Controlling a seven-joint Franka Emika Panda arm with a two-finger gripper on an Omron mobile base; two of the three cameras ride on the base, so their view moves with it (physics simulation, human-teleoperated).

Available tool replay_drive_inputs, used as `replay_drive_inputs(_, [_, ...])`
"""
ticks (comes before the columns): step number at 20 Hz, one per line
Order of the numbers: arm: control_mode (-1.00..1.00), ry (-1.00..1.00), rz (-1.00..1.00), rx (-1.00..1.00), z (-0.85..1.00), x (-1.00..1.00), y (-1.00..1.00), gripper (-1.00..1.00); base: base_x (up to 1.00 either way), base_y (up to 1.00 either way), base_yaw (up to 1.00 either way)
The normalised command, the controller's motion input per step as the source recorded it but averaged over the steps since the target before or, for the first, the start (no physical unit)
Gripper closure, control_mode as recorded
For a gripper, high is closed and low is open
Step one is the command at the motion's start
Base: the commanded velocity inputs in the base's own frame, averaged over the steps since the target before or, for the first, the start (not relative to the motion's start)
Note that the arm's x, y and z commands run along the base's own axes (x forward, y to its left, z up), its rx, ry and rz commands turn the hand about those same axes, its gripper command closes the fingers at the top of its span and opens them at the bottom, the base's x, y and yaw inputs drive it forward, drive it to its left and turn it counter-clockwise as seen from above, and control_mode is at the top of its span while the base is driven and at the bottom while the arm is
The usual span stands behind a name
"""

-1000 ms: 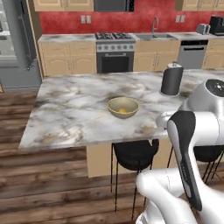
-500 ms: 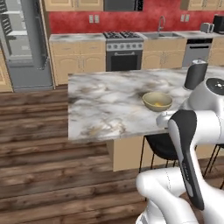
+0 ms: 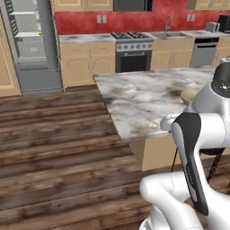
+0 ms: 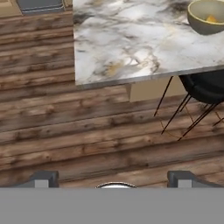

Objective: Retrieve the apple and pear from the fridge and place them into the bowl on the dining table.

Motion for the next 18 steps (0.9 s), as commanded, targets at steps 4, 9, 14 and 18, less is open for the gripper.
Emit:
replay_drive_inputs(4, [1.0, 0.0, 0.0, 0.0, 0.0, 0.0, 0.0, -1.0, 0.22, 1.0, -0.14])
replay_drive_inputs(9, [1.0, 0.0, 0.0, 0.0, 0.0, 0.0, 0.0, -1.0, 0.27, 1.0, -0.14])
replay_drive_inputs(14, [1.0, 0.0, 0.0, 0.0, 0.0, 0.0, 0.0, -1.0, 0.45, 1.0, -0.09])
replay_drive_inputs(18, [1.0, 0.0, 0.0, 0.0, 0.0, 0.0, 0.0, -1.0, 0.66, 1.0, -0.04])
